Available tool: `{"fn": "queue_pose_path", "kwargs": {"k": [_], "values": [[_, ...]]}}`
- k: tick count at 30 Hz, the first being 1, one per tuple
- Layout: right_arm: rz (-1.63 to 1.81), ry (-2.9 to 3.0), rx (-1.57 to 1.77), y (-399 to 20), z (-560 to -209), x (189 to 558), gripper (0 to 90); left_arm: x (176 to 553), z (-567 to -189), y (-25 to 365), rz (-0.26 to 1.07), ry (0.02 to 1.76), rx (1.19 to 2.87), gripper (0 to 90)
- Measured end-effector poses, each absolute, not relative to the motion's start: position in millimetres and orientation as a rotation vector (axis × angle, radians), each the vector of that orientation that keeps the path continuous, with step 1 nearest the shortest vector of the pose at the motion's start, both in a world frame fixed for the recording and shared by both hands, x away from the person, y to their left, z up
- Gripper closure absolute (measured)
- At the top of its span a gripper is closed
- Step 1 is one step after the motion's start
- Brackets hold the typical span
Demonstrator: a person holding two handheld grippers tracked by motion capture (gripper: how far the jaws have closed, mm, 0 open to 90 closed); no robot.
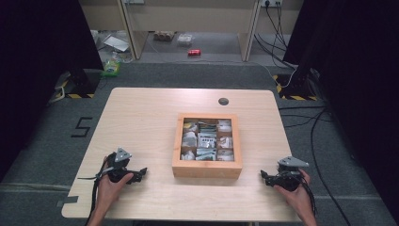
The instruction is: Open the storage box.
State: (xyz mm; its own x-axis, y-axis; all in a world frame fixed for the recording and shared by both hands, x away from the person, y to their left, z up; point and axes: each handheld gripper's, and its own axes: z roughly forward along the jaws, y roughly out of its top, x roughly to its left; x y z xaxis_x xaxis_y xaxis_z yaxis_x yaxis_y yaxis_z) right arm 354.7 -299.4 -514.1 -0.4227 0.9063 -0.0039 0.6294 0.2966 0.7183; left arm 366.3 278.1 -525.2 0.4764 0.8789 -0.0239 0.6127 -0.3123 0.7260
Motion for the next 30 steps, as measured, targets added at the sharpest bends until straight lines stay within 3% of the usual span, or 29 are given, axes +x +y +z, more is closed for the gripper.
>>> {"fn": "queue_pose_path", "kwargs": {"k": [16,30], "values": [[0.983,2.116,1.414,-301.8,-508.8,352.2,20.8,366.6,-525.2,280.4,0.517,1.272,2.022,0.0],[1.068,2.152,1.274,-272.5,-484.1,326.3,24.6,366.7,-525.3,282.0,0.511,1.257,2.029,0.0]]}}
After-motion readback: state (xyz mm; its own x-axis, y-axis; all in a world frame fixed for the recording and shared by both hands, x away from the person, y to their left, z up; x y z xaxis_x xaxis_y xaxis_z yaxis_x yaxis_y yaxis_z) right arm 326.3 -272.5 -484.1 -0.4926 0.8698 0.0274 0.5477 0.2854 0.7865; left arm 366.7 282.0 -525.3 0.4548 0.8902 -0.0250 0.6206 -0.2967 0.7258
